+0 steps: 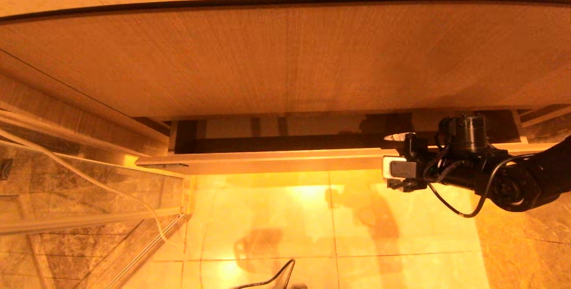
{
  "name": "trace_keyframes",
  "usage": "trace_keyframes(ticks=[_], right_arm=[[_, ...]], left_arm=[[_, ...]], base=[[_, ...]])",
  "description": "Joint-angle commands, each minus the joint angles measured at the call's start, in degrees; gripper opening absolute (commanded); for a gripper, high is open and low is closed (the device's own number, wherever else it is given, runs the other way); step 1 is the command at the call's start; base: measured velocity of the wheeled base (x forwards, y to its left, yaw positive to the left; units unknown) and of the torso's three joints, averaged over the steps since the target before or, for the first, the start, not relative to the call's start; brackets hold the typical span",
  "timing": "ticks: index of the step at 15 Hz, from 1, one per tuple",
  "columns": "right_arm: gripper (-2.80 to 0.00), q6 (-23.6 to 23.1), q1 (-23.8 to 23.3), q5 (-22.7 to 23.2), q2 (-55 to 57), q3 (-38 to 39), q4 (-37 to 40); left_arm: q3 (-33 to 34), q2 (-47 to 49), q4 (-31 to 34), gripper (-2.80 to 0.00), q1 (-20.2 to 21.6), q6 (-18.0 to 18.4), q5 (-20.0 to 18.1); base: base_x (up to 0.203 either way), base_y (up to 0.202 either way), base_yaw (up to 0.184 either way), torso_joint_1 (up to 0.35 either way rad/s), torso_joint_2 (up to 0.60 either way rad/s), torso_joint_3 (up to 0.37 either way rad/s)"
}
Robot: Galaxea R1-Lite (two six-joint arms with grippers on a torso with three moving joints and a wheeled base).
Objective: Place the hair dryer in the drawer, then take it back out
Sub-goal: Pull open the drawer
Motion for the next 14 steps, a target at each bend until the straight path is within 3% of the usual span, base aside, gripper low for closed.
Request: trace_keyframes(ticks=[1,8,14], right_arm=[[0.00,-1.6,-0.6,0.0,-2.5,0.7,1.5],[0.00,-5.2,-0.5,-7.2,-9.9,3.1,11.9],[0.00,-5.5,1.9,-11.6,-17.1,9.1,13.4]], left_arm=[[0.0,0.0,0.0,-2.80,0.0,0.0,0.0],[0.0,0.0,0.0,-2.80,0.0,0.0,0.0],[0.0,0.0,0.0,-2.80,0.0,0.0,0.0]], base=[[0.000,0.000,0.000,0.000,0.00,0.000],[0.000,0.000,0.000,0.000,0.00,0.000],[0.000,0.000,0.000,0.000,0.00,0.000]])
